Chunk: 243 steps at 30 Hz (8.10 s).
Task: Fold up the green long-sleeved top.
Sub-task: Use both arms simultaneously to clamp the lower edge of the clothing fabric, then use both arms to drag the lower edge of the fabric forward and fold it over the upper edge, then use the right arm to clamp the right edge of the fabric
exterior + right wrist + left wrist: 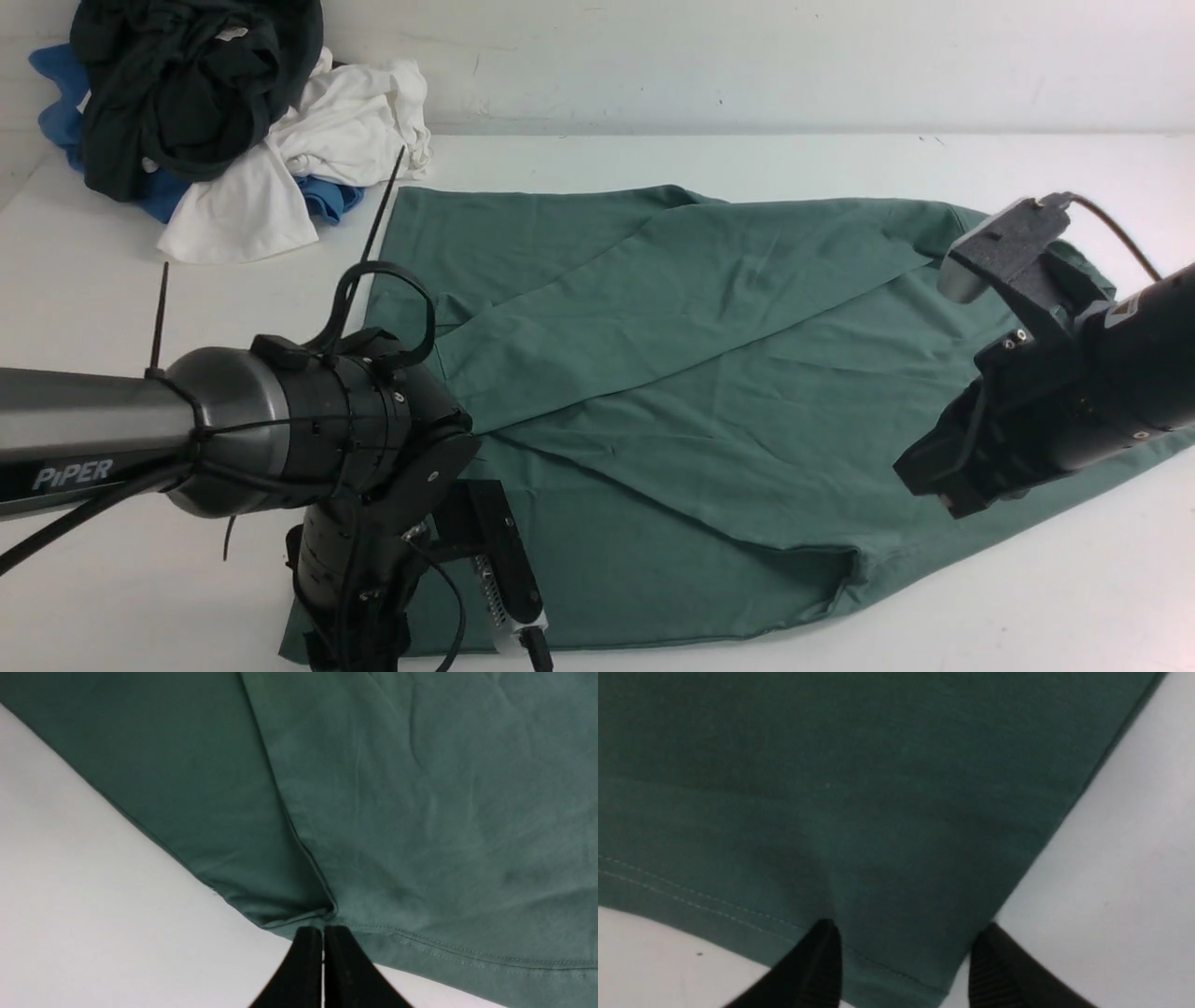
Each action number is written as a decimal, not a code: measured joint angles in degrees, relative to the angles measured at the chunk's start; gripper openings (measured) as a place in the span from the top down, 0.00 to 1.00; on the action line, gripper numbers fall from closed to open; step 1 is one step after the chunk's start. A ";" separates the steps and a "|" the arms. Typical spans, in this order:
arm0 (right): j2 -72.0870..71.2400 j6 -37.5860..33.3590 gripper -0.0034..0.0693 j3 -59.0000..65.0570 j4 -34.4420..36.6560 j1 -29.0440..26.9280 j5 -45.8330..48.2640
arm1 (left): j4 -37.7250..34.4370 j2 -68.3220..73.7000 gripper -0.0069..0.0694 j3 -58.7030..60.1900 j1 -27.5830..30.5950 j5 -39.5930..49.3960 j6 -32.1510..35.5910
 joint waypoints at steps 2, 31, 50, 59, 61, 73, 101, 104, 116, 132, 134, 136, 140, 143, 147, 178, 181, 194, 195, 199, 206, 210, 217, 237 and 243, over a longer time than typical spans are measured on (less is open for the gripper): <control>0.00 -0.79 0.95 0.00 -0.06 0.00 0.27 | 0.62 0.21 0.58 0.01 0.00 -0.05 -0.16; 2.51 7.33 0.22 12.43 -36.55 0.00 -6.37 | -4.07 -19.89 0.91 0.91 16.88 -1.86 -16.33; 10.47 37.44 0.92 15.88 -59.81 0.00 -24.12 | -8.72 -23.09 0.91 1.14 16.94 -0.70 -12.45; -2.46 37.65 0.96 7.63 -58.07 0.00 -9.59 | -8.64 -29.64 0.91 -3.99 16.94 0.27 -16.35; -2.91 36.92 0.96 4.86 -57.97 -0.07 -8.95 | -7.26 -27.99 0.91 -7.63 17.00 0.00 -17.55; 22.39 35.35 0.96 -19.80 -51.99 -6.77 -14.69 | -3.66 3.62 0.90 -37.41 22.59 -4.00 -21.32; 50.04 47.96 0.92 -48.08 -29.40 -14.35 -15.73 | -0.74 39.44 0.63 -74.55 26.92 -12.43 -39.43; 51.16 47.89 0.80 -50.53 -27.64 -14.54 -14.60 | -0.67 39.88 0.35 -74.99 27.65 -11.67 -42.83; 45.61 40.50 0.46 -60.83 -22.64 -13.62 -1.07 | -8.96 32.42 0.35 -79.30 23.57 4.06 -22.05; 53.08 24.15 0.97 -57.16 -14.14 -9.48 16.03 | -18.83 39.20 0.92 -74.50 23.09 13.68 -11.58; 52.90 24.15 0.97 -56.97 -14.26 -9.48 16.23 | -19.29 36.87 0.92 -69.84 23.09 12.95 -11.48; 52.32 24.15 0.97 -56.24 -15.43 -9.48 16.23 | -19.99 33.97 0.92 -64.04 23.09 12.34 -10.81; 50.54 24.50 0.97 -53.27 -17.70 -9.43 16.23 | -21.30 28.31 0.92 -53.33 22.98 12.14 -8.47; 47.59 24.63 0.97 -48.61 -18.20 -9.37 16.23 | -21.96 23.47 0.92 -45.43 22.99 13.65 -7.00; 44.27 24.74 0.97 -45.50 -17.79 -9.07 16.35 | -24.31 20.20 0.92 -45.03 22.99 12.73 -7.50; 45.62 23.15 0.97 -44.93 -13.52 -3.36 10.14 | -12.23 40.30 0.92 -70.00 15.74 -19.79 -20.47; 45.62 23.15 0.97 -44.93 -13.72 -3.36 10.22 | -8.65 40.30 0.92 -70.38 17.94 -23.87 -26.29; 45.62 19.76 0.97 -46.99 -9.12 -3.36 8.62 | -9.28 33.12 0.92 -70.45 20.48 -12.02 -29.29; 45.62 19.50 0.97 -47.21 -8.62 -3.36 8.42 | -9.42 32.92 0.92 -70.45 20.48 -11.53 -28.63; 46.35 10.14 0.97 -53.11 4.86 -2.16 2.31 | -14.22 31.94 0.92 -70.82 18.86 -4.21 -17.78; 56.92 3.23 0.97 -66.64 11.82 2.13 -6.68 | -18.39 32.85 0.92 -70.75 18.92 -2.14 -16.11; 65.18 3.27 0.97 -72.30 11.82 2.08 -17.83 | -19.64 32.85 0.92 -70.75 18.96 -0.55 -16.05; 69.60 5.67 0.97 -73.52 13.03 0.00 -25.78 | -17.84 32.85 0.92 -70.75 19.16 0.79 -15.98; 45.78 21.02 0.95 -74.62 -12.99 -14.03 16.24 | -12.80 23.91 0.92 -70.75 25.15 12.36 -13.27; 44.90 27.53 0.78 -71.15 -17.39 -20.67 17.50 | -25.36 11.04 0.92 -70.39 25.22 16.28 -4.10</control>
